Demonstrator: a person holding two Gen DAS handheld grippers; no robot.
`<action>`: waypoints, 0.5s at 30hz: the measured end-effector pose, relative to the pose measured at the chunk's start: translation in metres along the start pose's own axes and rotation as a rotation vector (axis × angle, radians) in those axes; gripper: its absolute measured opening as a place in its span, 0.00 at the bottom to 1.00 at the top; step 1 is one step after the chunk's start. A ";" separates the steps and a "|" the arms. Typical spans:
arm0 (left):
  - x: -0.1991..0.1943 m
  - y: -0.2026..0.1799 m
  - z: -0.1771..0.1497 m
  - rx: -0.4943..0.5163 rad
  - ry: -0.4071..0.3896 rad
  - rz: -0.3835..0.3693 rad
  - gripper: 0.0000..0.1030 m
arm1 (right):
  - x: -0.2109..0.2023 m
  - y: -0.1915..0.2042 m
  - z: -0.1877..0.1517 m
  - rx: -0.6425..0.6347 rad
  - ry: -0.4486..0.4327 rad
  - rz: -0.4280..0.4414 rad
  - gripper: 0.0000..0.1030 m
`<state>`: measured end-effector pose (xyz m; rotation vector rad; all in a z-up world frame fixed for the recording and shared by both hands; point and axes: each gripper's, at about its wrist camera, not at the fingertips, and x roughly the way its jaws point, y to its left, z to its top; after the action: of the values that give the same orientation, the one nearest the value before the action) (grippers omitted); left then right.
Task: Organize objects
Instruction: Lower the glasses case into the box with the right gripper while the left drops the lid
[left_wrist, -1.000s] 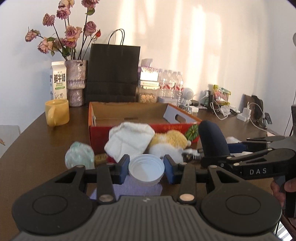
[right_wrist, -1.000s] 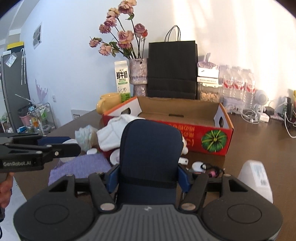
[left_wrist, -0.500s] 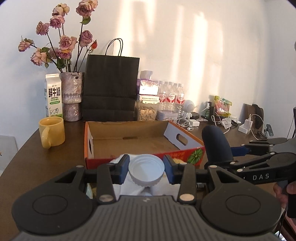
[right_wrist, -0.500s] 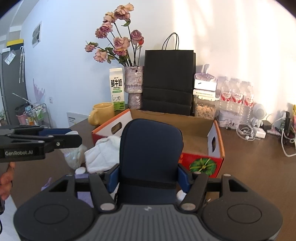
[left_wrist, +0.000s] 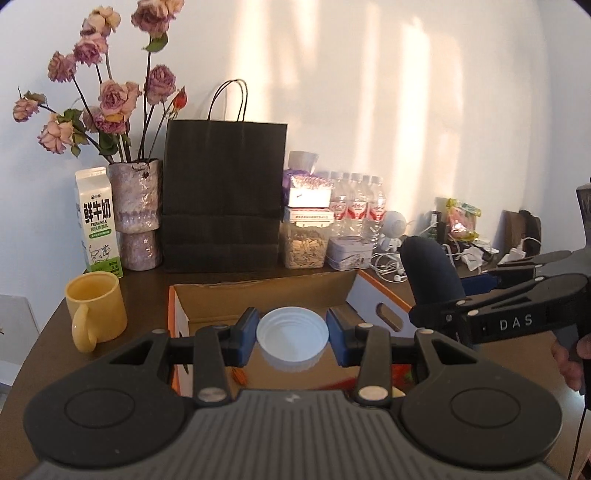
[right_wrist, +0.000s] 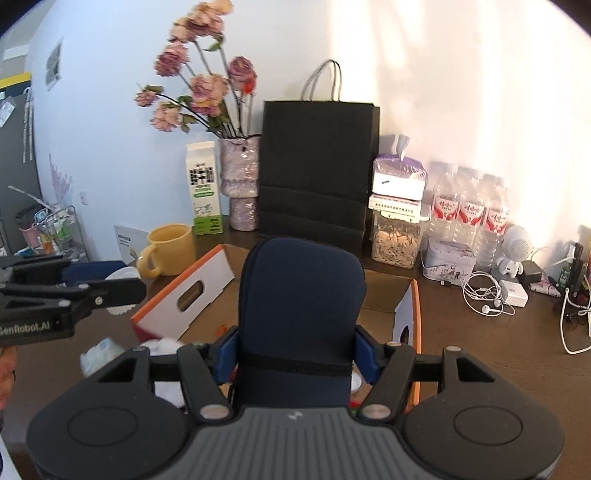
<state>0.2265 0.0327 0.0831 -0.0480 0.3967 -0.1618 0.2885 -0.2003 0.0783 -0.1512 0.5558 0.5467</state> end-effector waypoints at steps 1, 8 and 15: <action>0.005 0.002 0.002 -0.001 0.006 0.002 0.40 | 0.006 -0.003 0.005 0.004 0.008 -0.001 0.60; 0.051 0.019 0.014 -0.002 0.050 0.029 0.40 | 0.059 -0.026 0.033 0.027 0.080 -0.011 0.60; 0.096 0.034 0.007 -0.022 0.111 0.052 0.40 | 0.119 -0.046 0.038 0.052 0.155 -0.027 0.60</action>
<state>0.3218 0.0504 0.0506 -0.0506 0.5103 -0.1088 0.4150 -0.1751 0.0463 -0.1526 0.7173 0.4961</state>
